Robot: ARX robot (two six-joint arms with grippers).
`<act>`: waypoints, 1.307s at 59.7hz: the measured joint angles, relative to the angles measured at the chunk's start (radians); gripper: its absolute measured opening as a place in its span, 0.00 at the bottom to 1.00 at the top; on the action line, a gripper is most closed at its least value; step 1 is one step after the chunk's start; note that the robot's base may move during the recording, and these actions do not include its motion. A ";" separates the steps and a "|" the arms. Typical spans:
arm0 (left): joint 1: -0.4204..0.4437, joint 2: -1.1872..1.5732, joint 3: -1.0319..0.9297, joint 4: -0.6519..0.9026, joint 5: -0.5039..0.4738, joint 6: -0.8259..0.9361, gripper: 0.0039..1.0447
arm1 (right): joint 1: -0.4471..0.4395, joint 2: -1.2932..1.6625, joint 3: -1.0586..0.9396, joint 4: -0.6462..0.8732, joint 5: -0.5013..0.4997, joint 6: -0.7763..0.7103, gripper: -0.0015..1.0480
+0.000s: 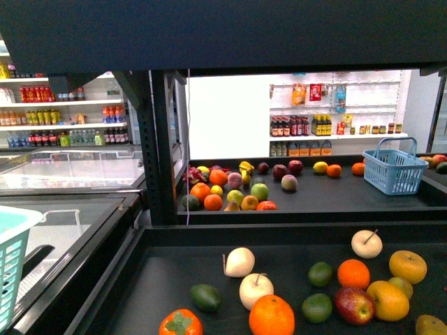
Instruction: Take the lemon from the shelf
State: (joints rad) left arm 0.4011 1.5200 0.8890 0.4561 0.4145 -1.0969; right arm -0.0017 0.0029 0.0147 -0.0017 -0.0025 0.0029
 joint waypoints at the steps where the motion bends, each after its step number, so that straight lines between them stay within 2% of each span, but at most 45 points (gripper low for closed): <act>1: -0.005 -0.010 -0.008 0.000 0.012 0.011 0.11 | 0.000 0.000 0.000 0.000 0.000 0.000 0.93; 19: -0.122 -0.150 -0.116 0.067 0.287 0.151 0.07 | 0.000 0.000 0.000 0.000 0.000 0.000 0.93; 23: -0.157 -0.174 -0.134 0.087 0.321 0.173 0.07 | 0.000 0.000 0.000 0.000 0.000 0.000 0.93; 30: -0.227 -0.185 -0.153 0.119 0.330 0.188 0.07 | 0.000 0.000 0.000 0.000 0.000 0.000 0.93; 41: -0.396 -0.167 -0.168 0.208 0.317 0.169 0.07 | 0.000 0.000 0.000 0.000 0.000 0.000 0.93; 54: -0.562 -0.068 -0.144 0.262 0.269 0.169 0.06 | 0.000 0.000 0.000 0.000 0.000 0.000 0.93; 68: -0.675 0.035 -0.058 0.287 0.247 0.166 0.06 | 0.000 0.000 0.000 0.000 0.000 0.000 0.93; 78: -0.712 0.090 0.000 0.290 0.230 0.168 0.06 | 0.000 0.000 0.000 0.000 0.000 0.000 0.93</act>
State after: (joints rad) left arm -0.3111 1.6104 0.8886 0.7464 0.6445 -0.9287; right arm -0.0017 0.0029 0.0147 -0.0017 -0.0029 0.0029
